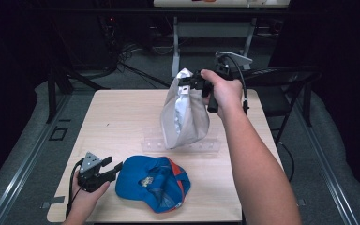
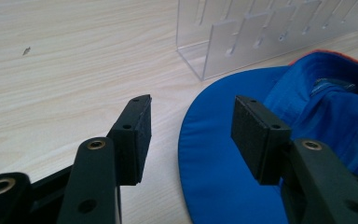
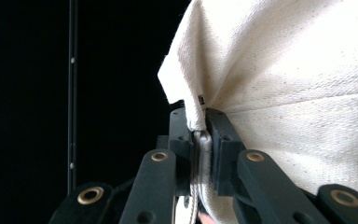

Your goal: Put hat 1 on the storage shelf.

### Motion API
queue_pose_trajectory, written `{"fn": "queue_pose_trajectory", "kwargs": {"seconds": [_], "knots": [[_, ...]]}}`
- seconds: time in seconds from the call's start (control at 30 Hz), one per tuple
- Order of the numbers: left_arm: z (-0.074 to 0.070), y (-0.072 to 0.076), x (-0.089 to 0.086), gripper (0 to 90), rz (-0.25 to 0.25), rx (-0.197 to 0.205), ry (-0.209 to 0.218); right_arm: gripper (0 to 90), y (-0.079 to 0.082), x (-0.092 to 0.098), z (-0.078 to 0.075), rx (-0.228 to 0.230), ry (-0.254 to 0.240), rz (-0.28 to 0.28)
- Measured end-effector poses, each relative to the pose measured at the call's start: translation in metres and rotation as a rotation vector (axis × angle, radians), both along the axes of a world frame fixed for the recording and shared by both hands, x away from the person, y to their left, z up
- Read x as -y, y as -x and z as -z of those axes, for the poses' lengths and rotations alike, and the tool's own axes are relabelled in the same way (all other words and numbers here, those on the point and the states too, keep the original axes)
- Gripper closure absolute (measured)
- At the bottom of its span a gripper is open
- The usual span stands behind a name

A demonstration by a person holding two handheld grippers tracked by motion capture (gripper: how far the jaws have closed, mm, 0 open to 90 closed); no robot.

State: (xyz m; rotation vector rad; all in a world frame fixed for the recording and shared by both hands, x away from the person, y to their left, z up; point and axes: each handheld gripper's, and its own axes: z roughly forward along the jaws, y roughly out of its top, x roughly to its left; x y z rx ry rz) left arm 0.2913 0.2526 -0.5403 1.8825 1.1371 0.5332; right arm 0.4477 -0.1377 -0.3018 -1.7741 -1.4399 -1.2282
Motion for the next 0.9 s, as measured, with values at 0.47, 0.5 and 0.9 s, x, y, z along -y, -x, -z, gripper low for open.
{"fn": "queue_pose_trajectory", "kwargs": {"seconds": [0.47,0.5,0.9], "knots": [[-0.004,-0.001,0.000,43.3,-0.005,0.022,0.005,81.6,-0.010,-0.024,0.015,-0.002,0.015,0.074],[-0.006,-0.001,0.003,43.3,0.001,0.026,-0.004,81.5,-0.011,-0.025,0.017,-0.001,0.015,0.073],[-0.025,-0.018,0.066,44.9,0.127,0.083,-0.065,81.5,-0.012,-0.028,0.025,-0.006,0.014,0.061]]}}
